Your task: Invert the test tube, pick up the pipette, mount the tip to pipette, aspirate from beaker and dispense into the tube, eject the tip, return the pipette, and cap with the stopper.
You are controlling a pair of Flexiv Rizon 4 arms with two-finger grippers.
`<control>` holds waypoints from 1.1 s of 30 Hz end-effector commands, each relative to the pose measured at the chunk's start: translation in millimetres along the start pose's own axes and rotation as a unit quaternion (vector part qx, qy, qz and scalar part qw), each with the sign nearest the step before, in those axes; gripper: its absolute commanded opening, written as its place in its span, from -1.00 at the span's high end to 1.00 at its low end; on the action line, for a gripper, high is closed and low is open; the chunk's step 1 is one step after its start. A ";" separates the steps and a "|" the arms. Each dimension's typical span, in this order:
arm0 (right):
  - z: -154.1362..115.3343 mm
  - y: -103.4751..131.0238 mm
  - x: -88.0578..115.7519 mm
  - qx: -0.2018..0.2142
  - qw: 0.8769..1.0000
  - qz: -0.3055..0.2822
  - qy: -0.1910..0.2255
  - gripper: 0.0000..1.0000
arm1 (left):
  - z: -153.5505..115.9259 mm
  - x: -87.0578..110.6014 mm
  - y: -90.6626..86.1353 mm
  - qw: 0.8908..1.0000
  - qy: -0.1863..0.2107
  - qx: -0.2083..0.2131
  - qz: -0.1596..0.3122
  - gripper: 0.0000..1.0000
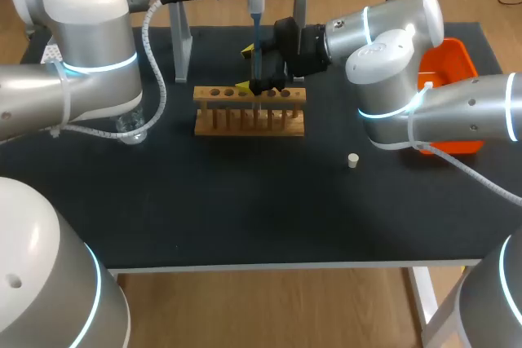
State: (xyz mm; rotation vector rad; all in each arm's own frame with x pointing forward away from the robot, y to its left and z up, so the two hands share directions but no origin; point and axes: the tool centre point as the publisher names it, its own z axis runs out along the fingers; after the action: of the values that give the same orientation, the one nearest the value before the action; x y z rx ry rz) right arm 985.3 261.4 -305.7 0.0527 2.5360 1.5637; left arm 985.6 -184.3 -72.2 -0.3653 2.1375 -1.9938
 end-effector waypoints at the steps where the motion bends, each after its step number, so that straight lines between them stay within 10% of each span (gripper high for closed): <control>1: -0.3 0.3 -0.3 0.001 1.000 0.000 0.001 -1.00 | -3.1 5.4 -2.9 1.000 -0.006 0.000 0.002 1.00; 33: -0.3 0.3 -0.3 0.001 1.000 0.000 0.001 -1.00 | -1.7 17.9 -32.9 0.999 -0.013 -0.001 0.040 1.00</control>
State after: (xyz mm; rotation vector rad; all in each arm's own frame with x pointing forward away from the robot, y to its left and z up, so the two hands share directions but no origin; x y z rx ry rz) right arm 985.3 261.4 -305.8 0.0527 2.5360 1.5635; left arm 971.2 -189.8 -42.1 -0.2937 2.1003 -1.9411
